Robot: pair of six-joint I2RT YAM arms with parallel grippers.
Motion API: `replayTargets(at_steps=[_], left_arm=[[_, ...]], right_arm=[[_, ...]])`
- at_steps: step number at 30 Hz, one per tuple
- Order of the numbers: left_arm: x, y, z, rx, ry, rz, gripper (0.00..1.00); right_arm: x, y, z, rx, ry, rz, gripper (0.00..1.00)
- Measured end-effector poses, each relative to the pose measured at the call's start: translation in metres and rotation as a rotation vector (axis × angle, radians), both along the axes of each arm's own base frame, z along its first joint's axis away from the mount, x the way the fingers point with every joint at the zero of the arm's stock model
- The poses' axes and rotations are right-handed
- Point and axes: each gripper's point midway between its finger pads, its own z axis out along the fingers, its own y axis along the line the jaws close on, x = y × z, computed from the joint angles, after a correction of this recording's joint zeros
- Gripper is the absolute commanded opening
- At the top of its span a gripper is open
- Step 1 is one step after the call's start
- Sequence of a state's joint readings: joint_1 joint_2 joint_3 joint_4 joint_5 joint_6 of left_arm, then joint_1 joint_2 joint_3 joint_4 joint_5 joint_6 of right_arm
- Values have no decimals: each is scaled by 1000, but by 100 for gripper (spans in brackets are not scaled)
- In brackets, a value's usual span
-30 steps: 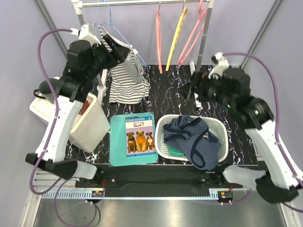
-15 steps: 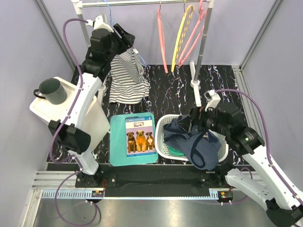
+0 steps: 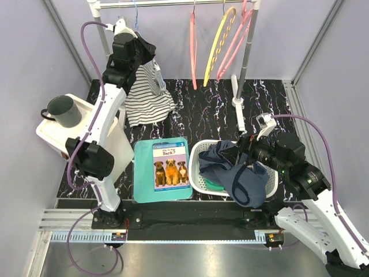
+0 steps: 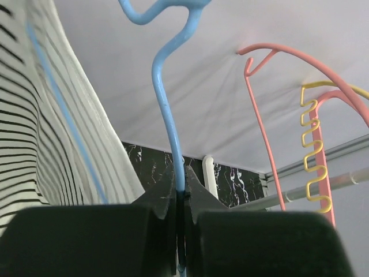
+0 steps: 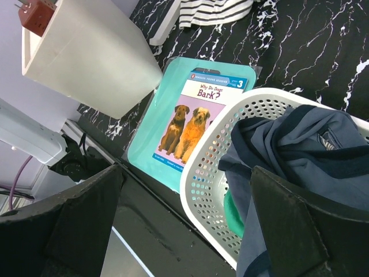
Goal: Remove the tank top from the hanger
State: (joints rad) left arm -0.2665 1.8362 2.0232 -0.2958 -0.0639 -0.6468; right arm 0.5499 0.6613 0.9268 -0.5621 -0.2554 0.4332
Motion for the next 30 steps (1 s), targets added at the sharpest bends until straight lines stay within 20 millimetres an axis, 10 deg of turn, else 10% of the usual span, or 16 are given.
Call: replayTargets(at_steps=[7,16,22,30], left_arm=[[-31,-2,32,-17,-40,-60,0],[-143,-1,117,-88,-194,-219,0],[-191,-15,103,-143,-152,-366,0],[-237,-29,68,-232,-69,-512,0]], right_arm=[[1,1,-2,-6,5,1,100],[12,9,-18,-65,30,34,94],[20,38,-12,-62,9,187,89],[15,115,55,35,-197,473,93]])
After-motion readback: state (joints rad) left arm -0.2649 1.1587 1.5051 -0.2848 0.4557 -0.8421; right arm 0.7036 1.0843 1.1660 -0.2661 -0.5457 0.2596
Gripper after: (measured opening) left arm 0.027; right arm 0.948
